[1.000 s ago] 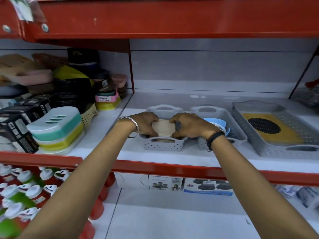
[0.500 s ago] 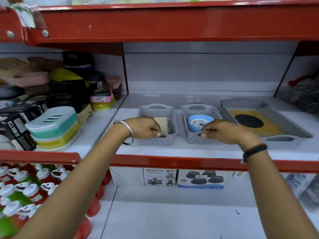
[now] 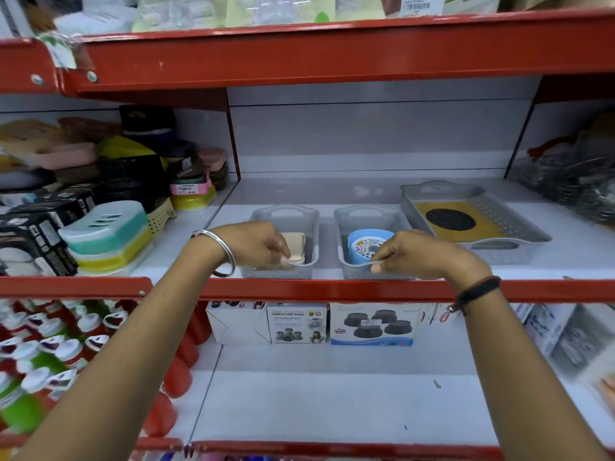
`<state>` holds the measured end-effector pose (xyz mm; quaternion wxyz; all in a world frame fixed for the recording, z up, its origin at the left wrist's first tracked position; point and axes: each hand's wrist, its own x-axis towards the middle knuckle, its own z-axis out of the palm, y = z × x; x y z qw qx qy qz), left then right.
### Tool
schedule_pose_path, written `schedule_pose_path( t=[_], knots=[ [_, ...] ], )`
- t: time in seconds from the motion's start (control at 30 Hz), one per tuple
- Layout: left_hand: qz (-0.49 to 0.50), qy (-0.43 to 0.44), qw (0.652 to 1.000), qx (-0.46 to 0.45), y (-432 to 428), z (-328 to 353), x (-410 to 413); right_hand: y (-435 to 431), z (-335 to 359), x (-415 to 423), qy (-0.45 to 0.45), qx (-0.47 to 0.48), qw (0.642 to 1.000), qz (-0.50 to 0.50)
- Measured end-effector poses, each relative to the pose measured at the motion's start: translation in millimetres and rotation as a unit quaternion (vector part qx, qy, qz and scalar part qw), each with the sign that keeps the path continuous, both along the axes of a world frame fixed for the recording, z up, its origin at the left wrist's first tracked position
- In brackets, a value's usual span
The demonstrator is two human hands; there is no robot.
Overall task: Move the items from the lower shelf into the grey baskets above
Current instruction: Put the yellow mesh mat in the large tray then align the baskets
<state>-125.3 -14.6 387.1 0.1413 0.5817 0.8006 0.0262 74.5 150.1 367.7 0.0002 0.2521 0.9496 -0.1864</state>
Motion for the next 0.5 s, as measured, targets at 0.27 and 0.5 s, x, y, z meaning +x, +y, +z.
schedule_pose_path(
  t=[0.27, 0.5],
  knots=[
    [-0.044, -0.035, 0.983, 0.175, 67.3, -16.2, 111.0, 73.9, -3.7, 86.5, 0.17, 0.044, 0.974, -0.143],
    [0.049, 0.033, 0.984, 0.168, 97.5, -55.3, 145.6, 104.7, -27.2, 115.2, 0.1, 0.087, 0.981, -0.143]
  ],
)
